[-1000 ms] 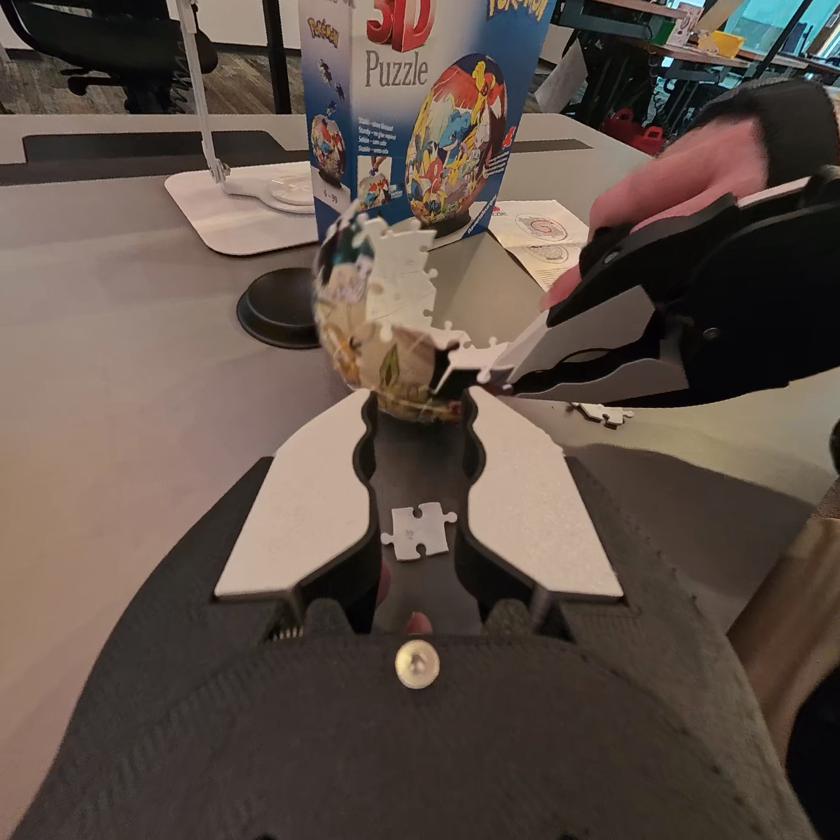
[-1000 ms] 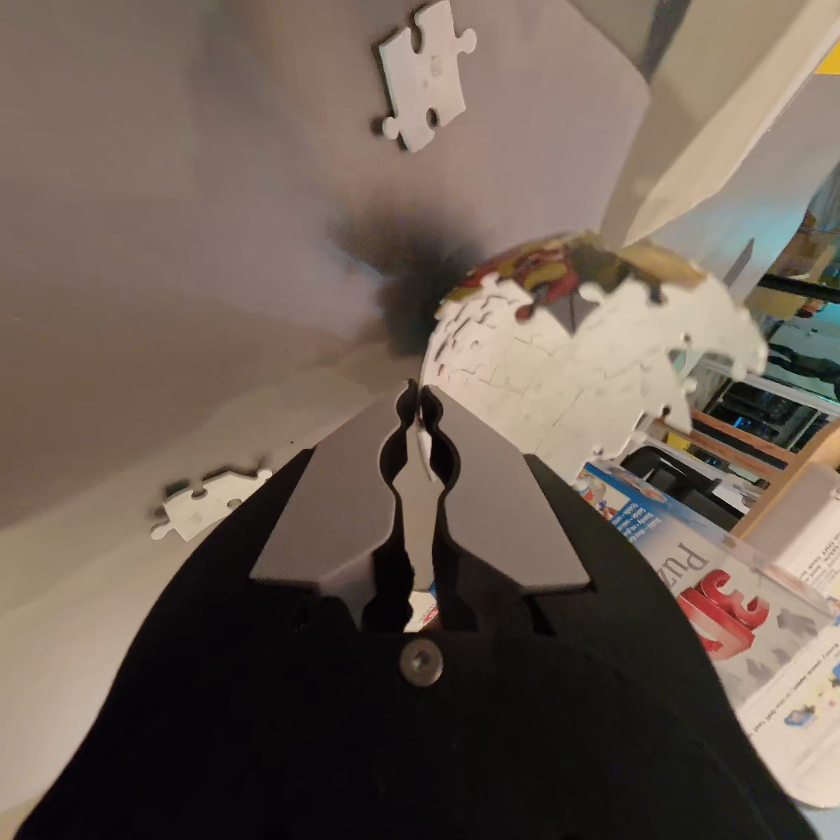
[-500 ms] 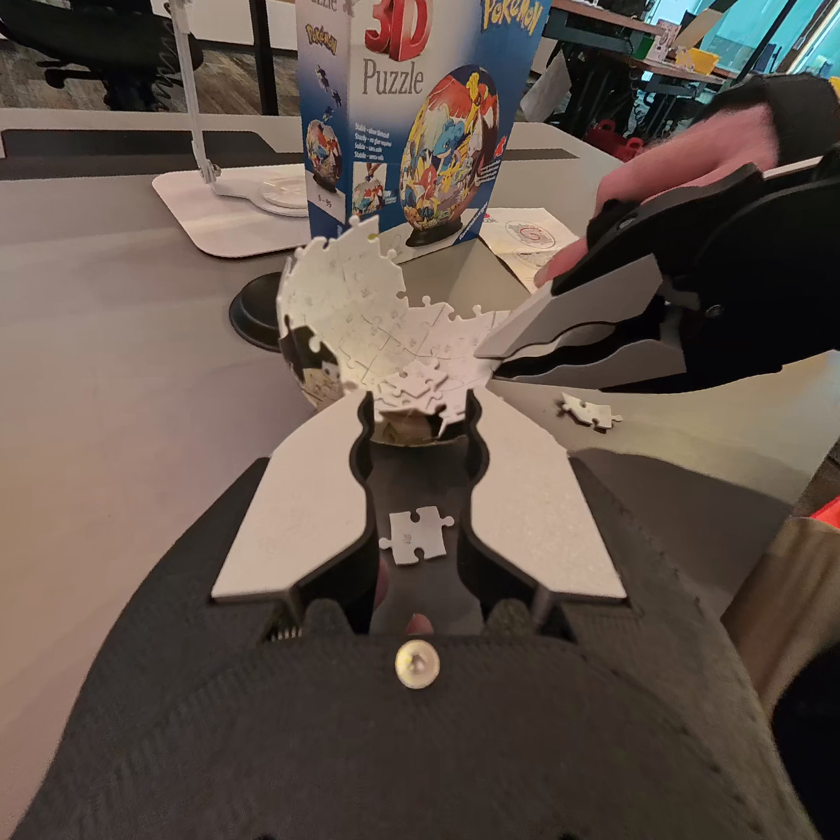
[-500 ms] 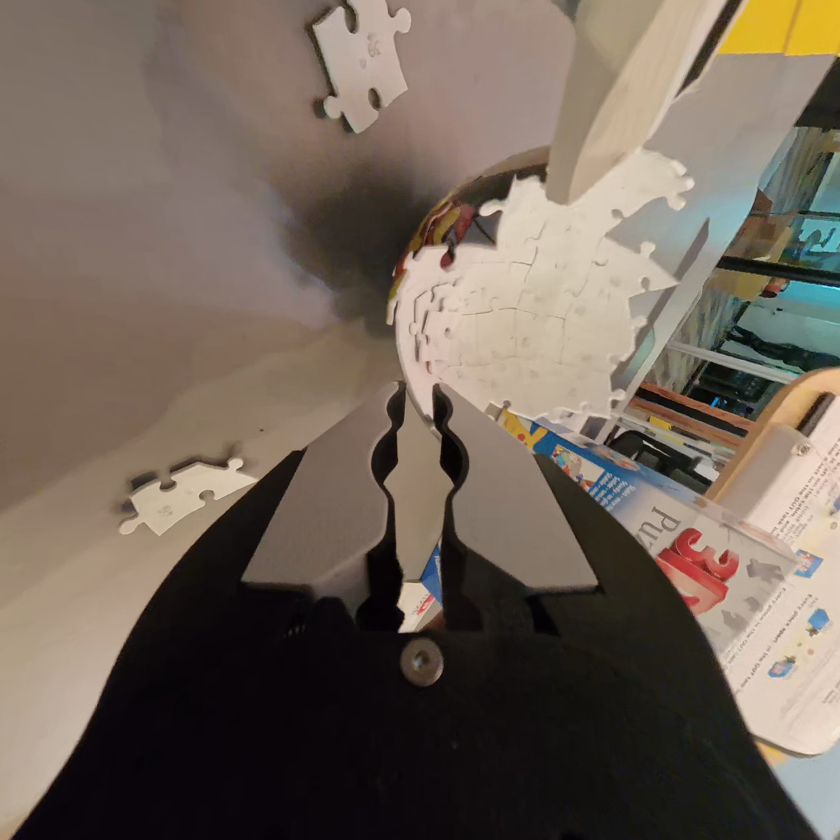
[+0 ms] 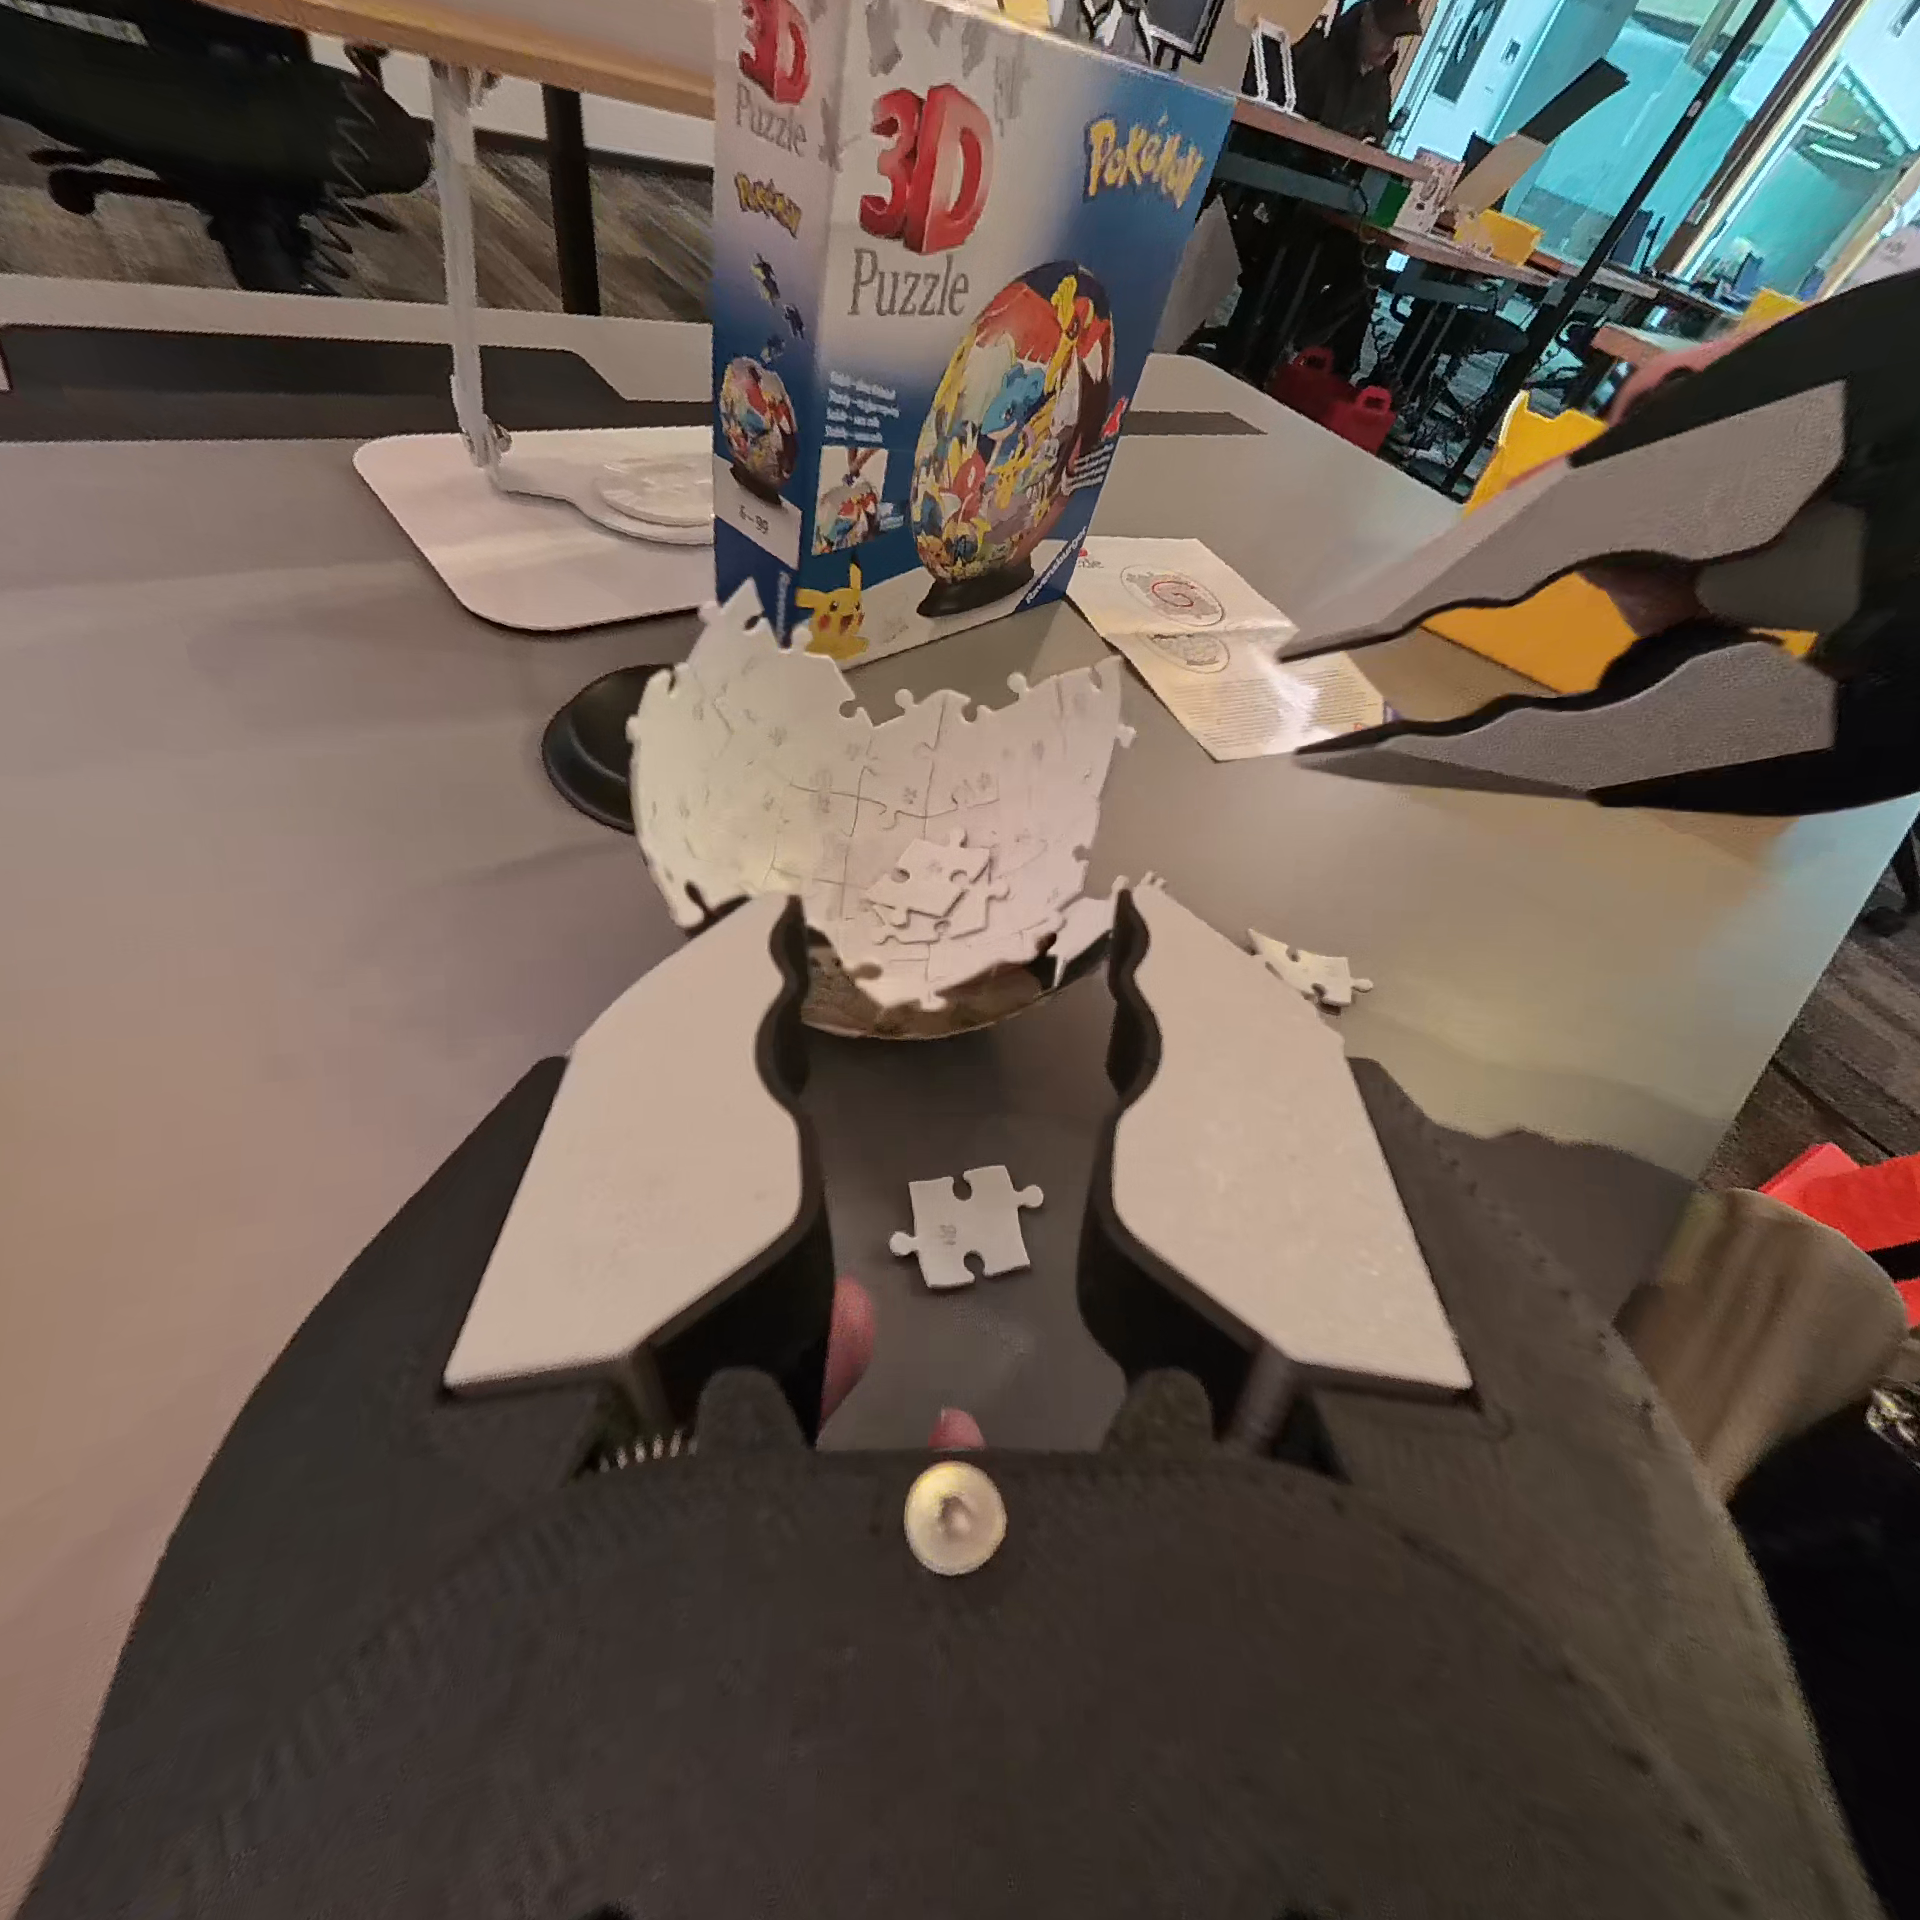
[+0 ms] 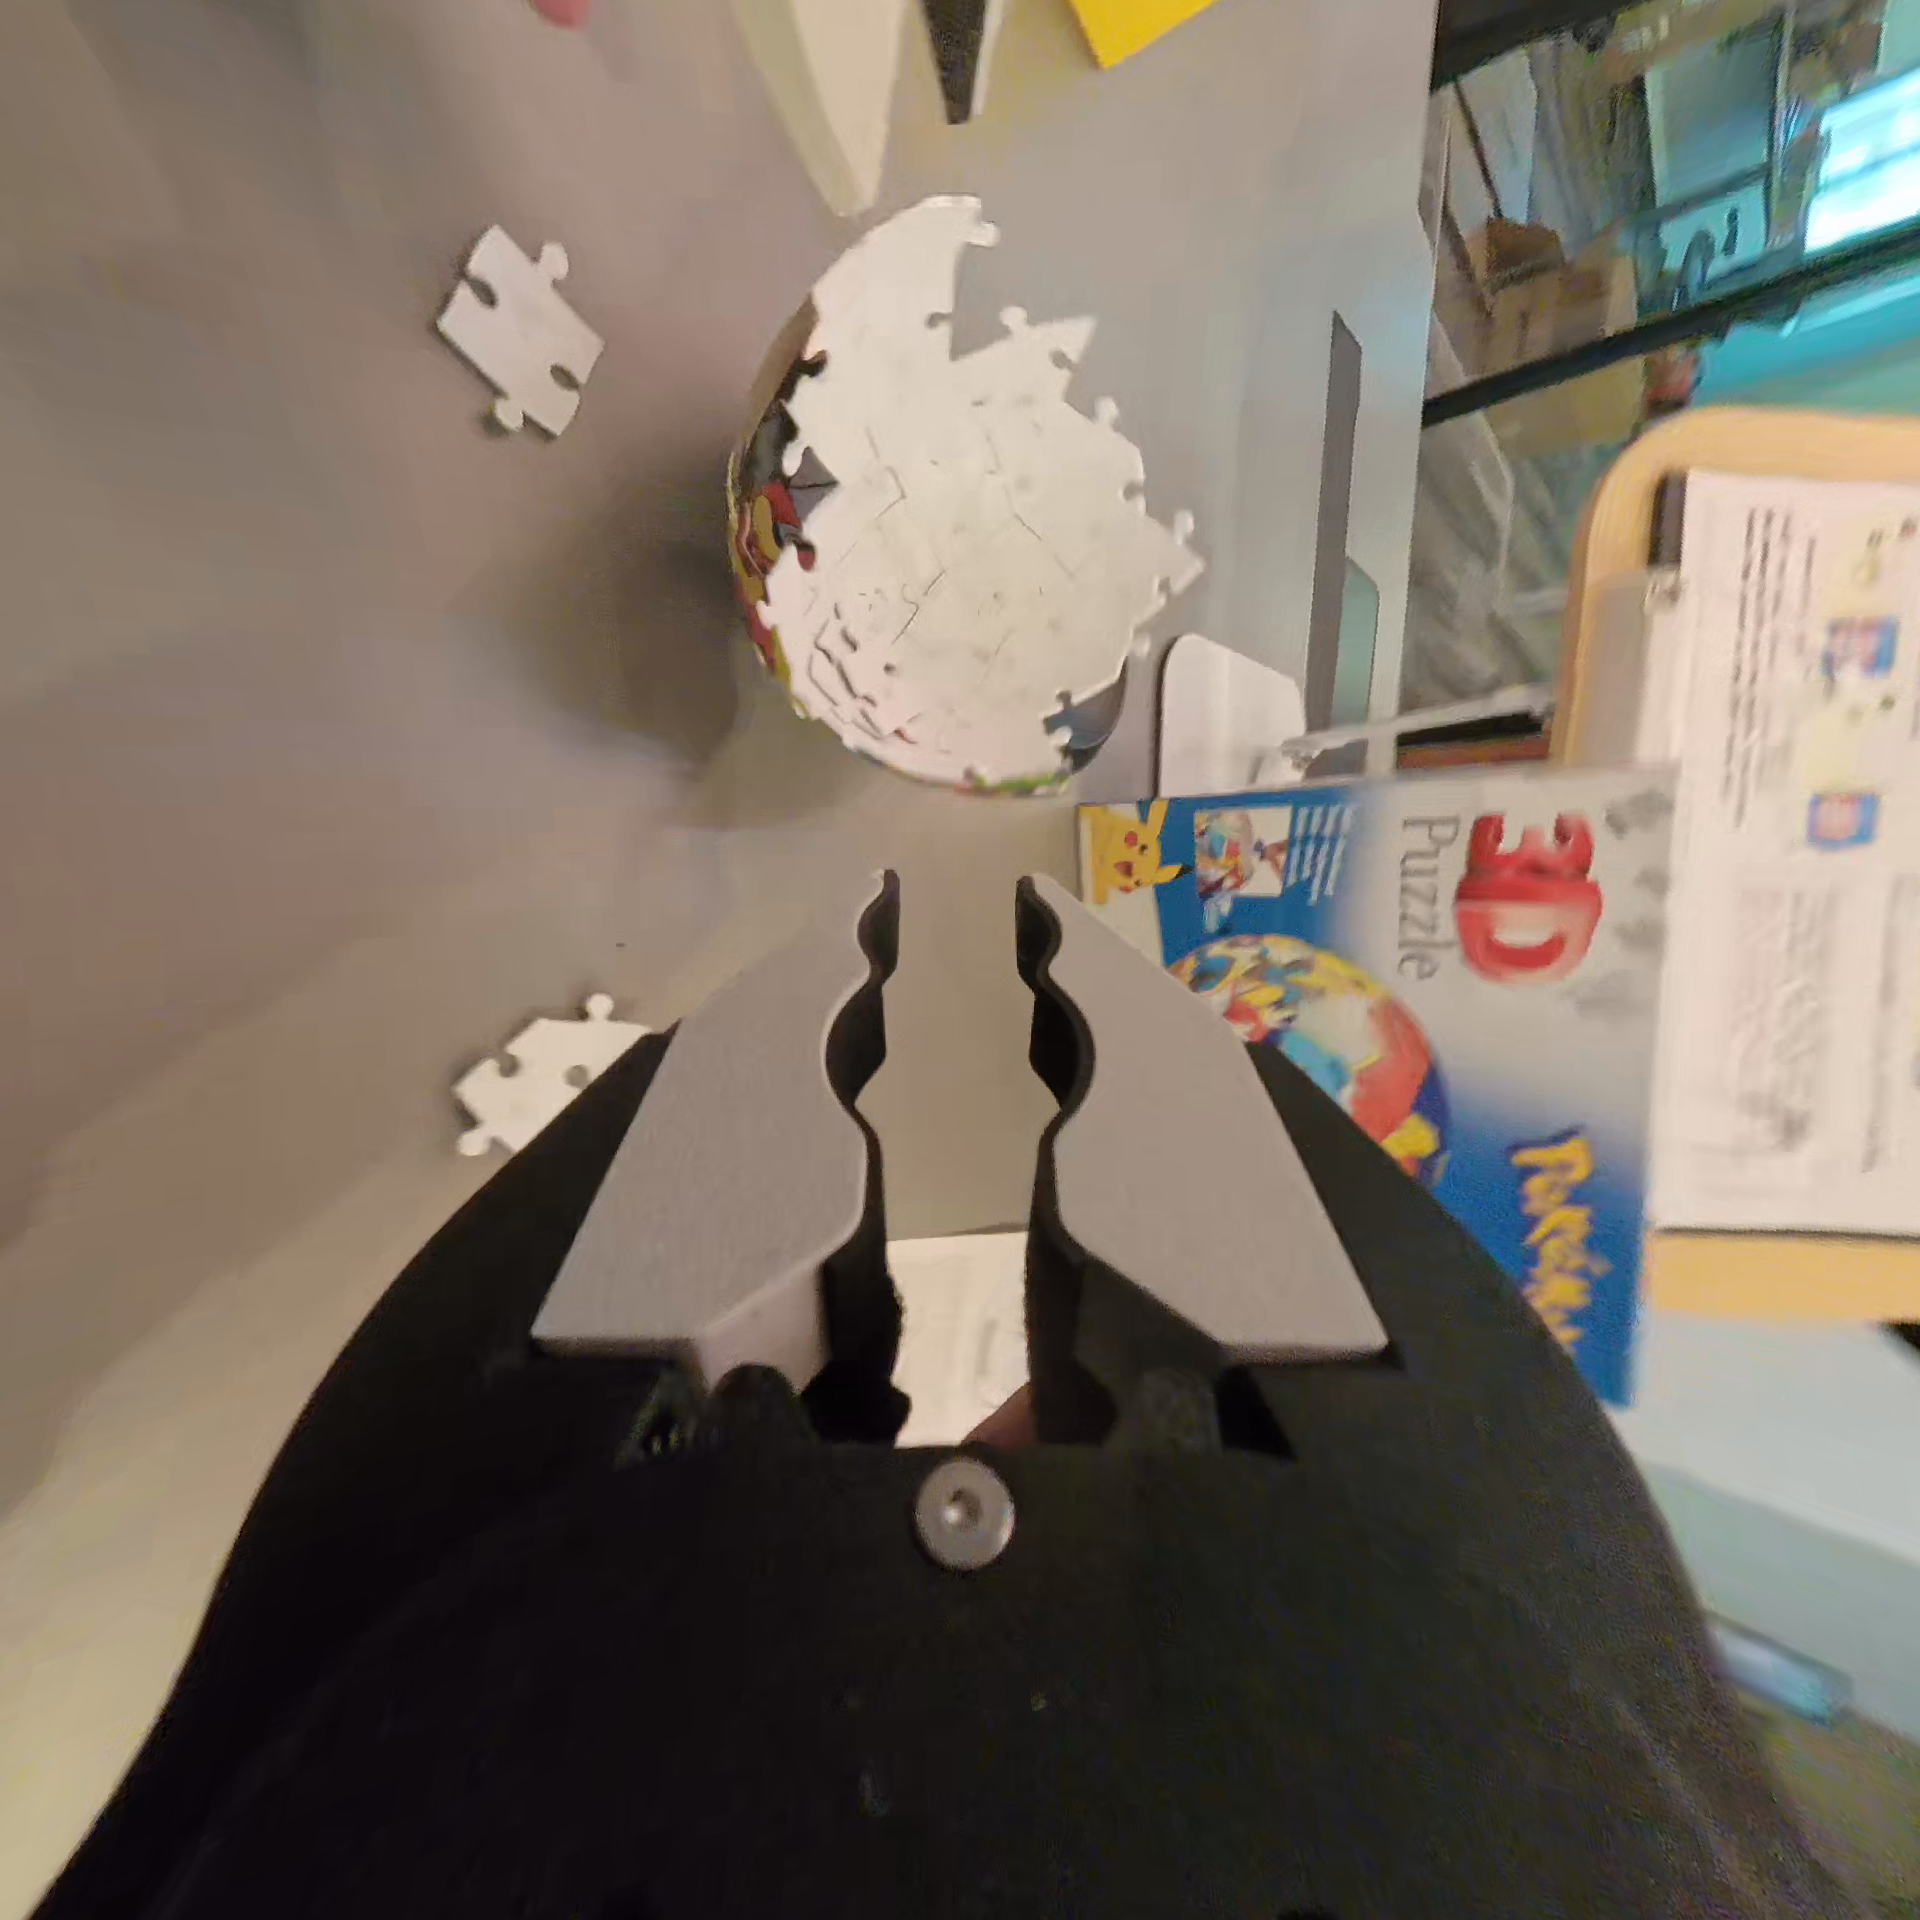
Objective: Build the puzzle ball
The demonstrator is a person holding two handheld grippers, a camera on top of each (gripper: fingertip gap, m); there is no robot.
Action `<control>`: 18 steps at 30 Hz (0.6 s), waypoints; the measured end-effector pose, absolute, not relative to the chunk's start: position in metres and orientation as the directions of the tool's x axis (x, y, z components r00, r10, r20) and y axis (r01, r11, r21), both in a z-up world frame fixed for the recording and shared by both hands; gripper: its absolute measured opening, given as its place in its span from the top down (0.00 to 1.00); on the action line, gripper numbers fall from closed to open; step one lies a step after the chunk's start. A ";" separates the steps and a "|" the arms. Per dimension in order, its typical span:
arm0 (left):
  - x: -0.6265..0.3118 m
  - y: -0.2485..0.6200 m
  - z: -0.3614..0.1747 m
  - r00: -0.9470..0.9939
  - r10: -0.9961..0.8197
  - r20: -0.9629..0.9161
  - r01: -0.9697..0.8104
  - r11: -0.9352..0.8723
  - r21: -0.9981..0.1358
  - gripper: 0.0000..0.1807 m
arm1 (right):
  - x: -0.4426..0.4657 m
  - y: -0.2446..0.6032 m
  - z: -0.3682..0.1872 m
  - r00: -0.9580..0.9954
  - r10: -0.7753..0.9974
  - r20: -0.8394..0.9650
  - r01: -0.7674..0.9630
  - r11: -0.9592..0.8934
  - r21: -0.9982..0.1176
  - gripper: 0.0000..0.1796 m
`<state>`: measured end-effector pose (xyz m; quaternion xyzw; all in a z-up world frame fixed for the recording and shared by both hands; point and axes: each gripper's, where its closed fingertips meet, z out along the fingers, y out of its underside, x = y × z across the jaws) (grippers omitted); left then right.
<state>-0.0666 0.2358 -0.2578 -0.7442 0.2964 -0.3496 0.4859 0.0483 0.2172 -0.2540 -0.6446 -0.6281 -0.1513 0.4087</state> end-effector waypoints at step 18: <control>-0.091 0.271 -0.249 0.637 -0.734 0.234 -0.099 -0.379 -0.920 0.65 | 0.069 0.228 -0.286 0.793 0.589 -0.154 0.261 -0.557 -0.789 0.77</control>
